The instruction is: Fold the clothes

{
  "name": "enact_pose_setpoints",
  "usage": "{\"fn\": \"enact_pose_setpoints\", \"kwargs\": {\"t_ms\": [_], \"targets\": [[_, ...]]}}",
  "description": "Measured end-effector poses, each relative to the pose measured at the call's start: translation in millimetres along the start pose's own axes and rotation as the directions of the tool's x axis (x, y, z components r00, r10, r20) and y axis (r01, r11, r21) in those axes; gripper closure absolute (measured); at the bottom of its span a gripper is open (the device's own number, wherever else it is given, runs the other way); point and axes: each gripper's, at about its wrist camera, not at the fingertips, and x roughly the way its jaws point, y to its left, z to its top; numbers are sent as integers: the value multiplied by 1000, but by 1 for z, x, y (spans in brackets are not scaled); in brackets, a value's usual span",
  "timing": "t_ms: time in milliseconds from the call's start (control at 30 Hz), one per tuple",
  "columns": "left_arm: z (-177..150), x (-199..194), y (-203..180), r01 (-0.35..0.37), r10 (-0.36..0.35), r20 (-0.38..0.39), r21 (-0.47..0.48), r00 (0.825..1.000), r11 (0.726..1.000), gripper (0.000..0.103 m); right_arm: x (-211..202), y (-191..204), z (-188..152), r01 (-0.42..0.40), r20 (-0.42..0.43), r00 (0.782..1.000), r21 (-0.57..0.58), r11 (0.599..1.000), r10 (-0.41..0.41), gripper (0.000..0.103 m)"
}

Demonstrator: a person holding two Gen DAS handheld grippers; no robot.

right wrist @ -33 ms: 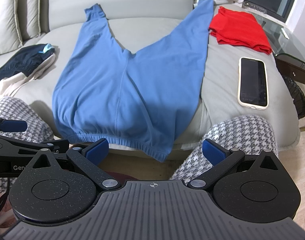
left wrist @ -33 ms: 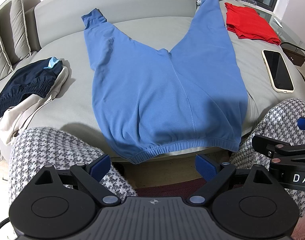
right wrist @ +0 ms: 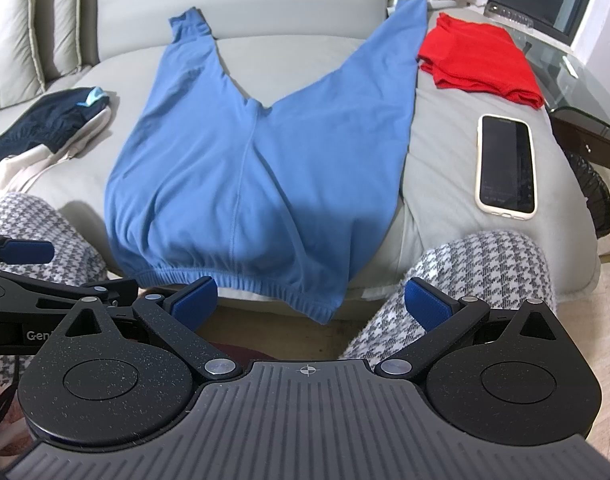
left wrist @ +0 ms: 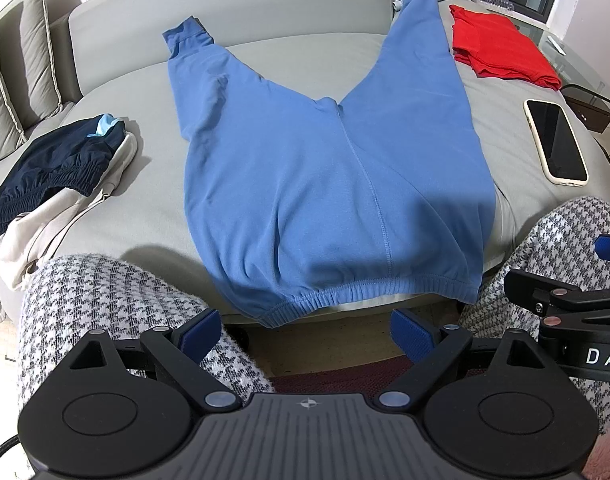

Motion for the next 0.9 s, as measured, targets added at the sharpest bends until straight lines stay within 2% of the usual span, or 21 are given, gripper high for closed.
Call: {"fn": "enact_pose_setpoints", "kwargs": {"t_ms": [900], "targets": [[-2, 0, -2, -14, 14, -4, 4, 1000, 1000, 12, 0, 1, 1, 0, -3, 1000, -12, 1000, 0, 0]]}}
